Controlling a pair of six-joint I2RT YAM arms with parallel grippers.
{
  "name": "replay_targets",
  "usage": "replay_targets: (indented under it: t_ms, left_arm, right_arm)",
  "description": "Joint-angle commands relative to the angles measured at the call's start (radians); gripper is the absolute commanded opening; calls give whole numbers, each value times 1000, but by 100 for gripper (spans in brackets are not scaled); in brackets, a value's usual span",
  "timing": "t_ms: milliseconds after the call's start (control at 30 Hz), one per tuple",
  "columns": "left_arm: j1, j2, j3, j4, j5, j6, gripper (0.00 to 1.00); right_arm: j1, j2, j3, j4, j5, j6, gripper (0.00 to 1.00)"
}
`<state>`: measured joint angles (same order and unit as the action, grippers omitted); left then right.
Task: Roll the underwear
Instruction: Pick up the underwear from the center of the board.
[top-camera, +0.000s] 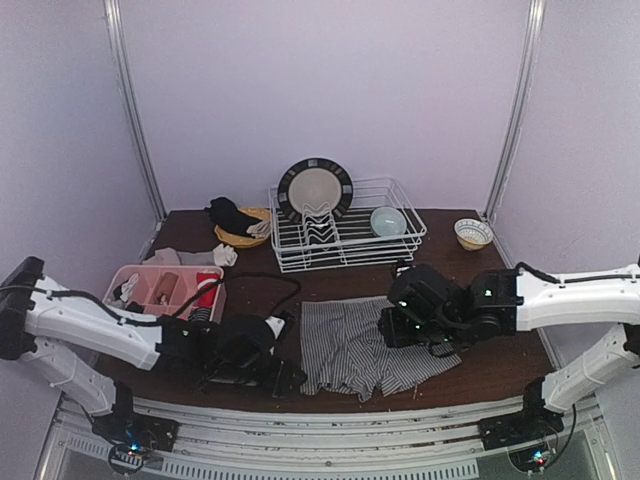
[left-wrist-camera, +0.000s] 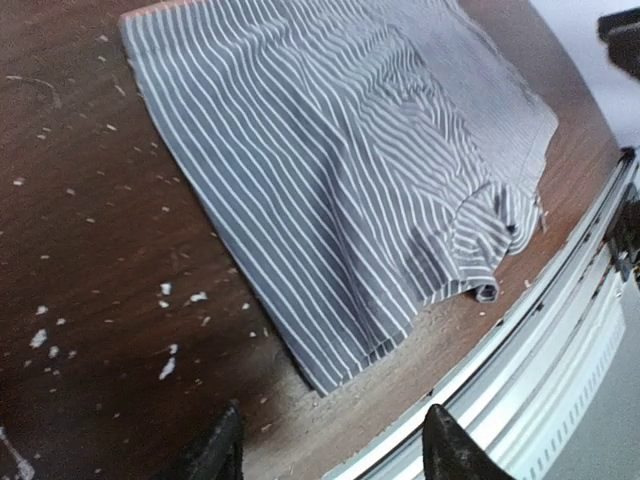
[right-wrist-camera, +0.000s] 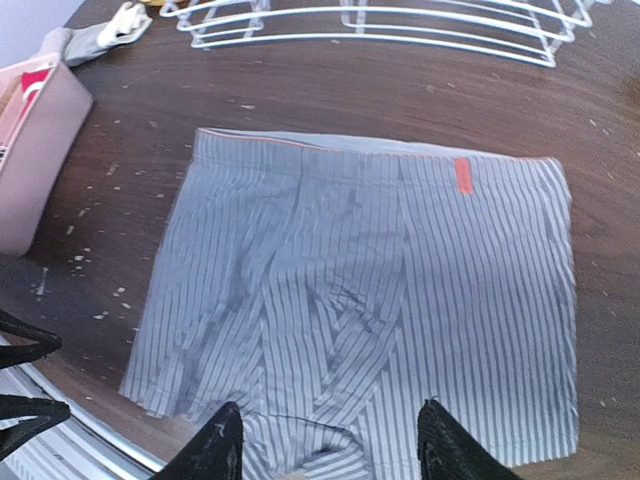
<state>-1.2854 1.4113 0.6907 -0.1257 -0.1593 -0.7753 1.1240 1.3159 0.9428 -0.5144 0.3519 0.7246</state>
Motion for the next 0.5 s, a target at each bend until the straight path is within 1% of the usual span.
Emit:
replay_targets:
  t_ms: [0, 100, 200, 300, 467]
  left_arm:
    - [5, -180, -73, -117, -132, -51, 60]
    - [6, -260, -136, -118, -141, -97, 60]
    - [6, -302, -179, -108, -137, -130, 60]
    - [6, -319, -192, -110, -137, -145, 60]
    - [6, -318, -216, -67, -121, -166, 60]
  right_arm:
    - [29, 188, 182, 28, -6, -60, 57]
    - [31, 347, 322, 37, -12, -63, 56]
    - [28, 504, 466, 21, -2, -65, 54]
    - [22, 670, 620, -32, 4, -64, 52]
    - [-6, 842, 801, -81, -13, -55, 49]
